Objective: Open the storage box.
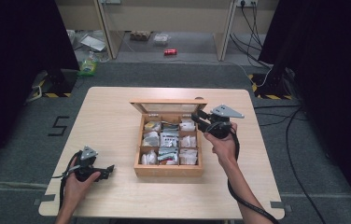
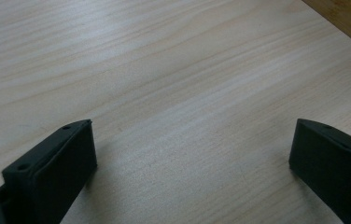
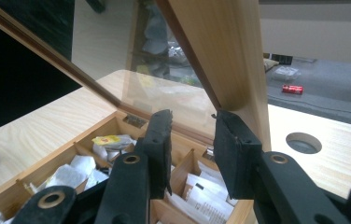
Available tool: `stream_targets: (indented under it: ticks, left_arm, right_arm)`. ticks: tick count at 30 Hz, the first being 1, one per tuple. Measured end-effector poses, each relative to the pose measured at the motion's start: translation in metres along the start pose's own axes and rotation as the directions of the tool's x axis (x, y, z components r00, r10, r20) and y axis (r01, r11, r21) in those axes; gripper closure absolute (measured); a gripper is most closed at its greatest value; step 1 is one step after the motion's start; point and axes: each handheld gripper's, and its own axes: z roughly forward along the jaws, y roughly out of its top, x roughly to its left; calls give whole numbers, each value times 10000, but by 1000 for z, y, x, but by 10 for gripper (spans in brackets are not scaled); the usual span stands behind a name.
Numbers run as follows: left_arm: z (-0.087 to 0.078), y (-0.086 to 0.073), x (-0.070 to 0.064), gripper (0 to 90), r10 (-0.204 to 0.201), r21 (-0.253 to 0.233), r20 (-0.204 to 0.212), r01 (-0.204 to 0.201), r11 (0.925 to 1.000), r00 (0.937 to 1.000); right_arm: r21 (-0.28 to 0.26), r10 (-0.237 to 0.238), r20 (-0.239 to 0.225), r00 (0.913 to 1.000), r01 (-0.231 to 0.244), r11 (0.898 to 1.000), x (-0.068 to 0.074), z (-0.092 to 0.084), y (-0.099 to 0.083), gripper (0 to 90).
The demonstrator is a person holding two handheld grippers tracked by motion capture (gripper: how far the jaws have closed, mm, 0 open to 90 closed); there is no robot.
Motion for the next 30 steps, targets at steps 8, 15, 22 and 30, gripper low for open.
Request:
stream_targets:
  ticks: [8, 15, 22, 30]
  left_arm:
    - [0, 0, 0, 0, 2, 2, -1, -2, 10000, 10000]
    - [0, 0, 0, 0, 1, -8, -13, -1, 10000, 10000]
    - [0, 0, 0, 0, 15, 1, -7, -15, 10000, 10000]
    - [0, 0, 0, 0, 17, -2, -10, -17, 10000, 10000]
  right_arm:
    - [110, 73, 263, 9996, -75, 9999, -6, 11, 8, 661]
    - [181, 64, 597, 9982, -75, 9998, -10, 22, 16, 647]
    - [419, 2, 1041, 9946, -46, 9991, -13, 36, 22, 628]
    - [654, 15, 1320, 9913, -102, 9978, -15, 49, 23, 611]
